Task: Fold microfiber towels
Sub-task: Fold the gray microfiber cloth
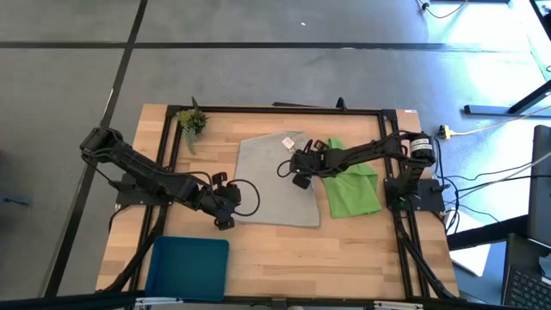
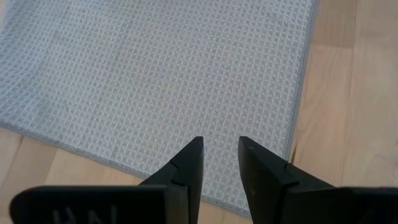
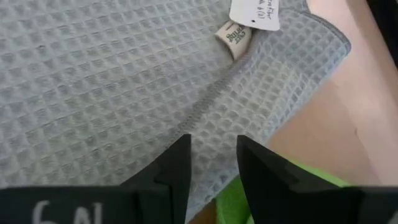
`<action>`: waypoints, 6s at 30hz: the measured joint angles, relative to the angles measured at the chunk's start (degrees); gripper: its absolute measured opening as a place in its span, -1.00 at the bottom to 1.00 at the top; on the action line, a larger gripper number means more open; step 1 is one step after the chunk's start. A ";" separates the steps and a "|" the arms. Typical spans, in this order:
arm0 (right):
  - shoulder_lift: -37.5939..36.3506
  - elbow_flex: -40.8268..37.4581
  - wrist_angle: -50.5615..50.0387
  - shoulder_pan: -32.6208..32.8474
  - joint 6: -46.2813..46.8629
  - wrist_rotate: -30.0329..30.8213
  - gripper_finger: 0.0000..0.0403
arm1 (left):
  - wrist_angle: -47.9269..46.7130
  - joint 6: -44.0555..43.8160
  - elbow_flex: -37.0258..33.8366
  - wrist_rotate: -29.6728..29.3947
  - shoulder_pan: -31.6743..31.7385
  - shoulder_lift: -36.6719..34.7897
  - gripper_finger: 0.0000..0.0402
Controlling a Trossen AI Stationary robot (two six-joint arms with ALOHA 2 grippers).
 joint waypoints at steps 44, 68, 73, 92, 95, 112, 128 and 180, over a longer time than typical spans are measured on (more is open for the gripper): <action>-0.28 2.29 -8.22 1.66 1.65 -2.22 -0.36 | 0.15 -0.18 0.00 -0.42 0.00 0.00 -0.54; 0.37 2.16 -9.39 1.11 3.18 -2.22 -0.95 | 0.15 -0.11 -0.01 -0.42 -0.01 0.00 -0.54; 0.35 2.14 -11.28 0.94 11.50 0.29 -0.98 | 0.17 -0.13 0.00 -1.13 -0.02 0.00 -0.54; 0.31 2.14 -12.05 0.96 16.48 -1.24 -0.99 | 16.37 11.91 -4.50 2.12 28.52 2.12 -0.54; 0.28 2.14 -12.13 0.78 16.24 -1.51 -0.99 | 18.21 13.03 -4.57 3.46 32.84 5.57 -0.54; 0.26 2.14 -11.87 -2.16 17.13 -2.36 -0.98 | 22.68 15.43 -4.22 8.90 38.51 19.74 -0.54; -5.38 2.16 -15.87 -4.87 27.26 2.08 -0.95 | 19.67 17.91 -4.22 8.70 38.53 19.71 -0.54; 0.47 6.38 -1.63 -15.77 -4.32 -16.20 -0.21 | 20.11 18.08 -4.33 9.28 38.53 19.71 -0.54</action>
